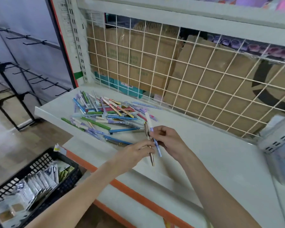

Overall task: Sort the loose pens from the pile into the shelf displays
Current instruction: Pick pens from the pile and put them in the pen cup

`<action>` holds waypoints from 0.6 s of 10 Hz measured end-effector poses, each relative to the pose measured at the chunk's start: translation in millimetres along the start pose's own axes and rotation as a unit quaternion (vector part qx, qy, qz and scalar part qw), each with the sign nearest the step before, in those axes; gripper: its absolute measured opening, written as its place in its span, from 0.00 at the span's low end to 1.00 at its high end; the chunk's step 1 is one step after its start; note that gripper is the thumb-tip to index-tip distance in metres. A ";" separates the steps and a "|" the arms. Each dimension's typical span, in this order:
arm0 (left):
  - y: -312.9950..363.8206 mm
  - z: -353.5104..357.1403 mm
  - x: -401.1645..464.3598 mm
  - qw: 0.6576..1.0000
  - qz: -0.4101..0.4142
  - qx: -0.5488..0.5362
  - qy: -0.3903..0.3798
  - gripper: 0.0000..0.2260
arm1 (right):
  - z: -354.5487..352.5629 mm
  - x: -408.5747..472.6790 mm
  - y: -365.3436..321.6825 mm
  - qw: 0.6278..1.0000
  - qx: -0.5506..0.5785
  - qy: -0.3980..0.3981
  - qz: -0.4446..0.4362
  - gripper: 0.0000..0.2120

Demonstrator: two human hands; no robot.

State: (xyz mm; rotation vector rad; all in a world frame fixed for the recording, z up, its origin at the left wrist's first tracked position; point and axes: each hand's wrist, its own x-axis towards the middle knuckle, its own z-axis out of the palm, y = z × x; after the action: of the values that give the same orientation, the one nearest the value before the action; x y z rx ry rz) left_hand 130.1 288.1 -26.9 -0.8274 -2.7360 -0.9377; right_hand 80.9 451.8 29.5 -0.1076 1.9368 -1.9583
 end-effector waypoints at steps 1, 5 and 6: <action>-2.9 15.5 4.8 0.992 0.119 0.032 0.000 0.16 | -7.6 -14.9 6.4 0.999 -0.006 0.039 0.001 0.05; 89.5 42.1 38.0 0.922 -0.094 -0.325 0.190 0.14 | -56.4 -66.4 7.0 0.983 0.091 0.156 -0.042 0.05; 115.4 40.7 66.7 0.875 -0.177 -0.429 0.135 0.11 | -79.1 -79.3 4.6 0.979 0.100 0.170 -0.058 0.04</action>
State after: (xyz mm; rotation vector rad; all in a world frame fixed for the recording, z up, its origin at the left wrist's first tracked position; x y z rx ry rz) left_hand 138.4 418.7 21.0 -0.2071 -2.1881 -2.2212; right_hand 130.0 552.2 38.0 0.1832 1.9554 -2.3657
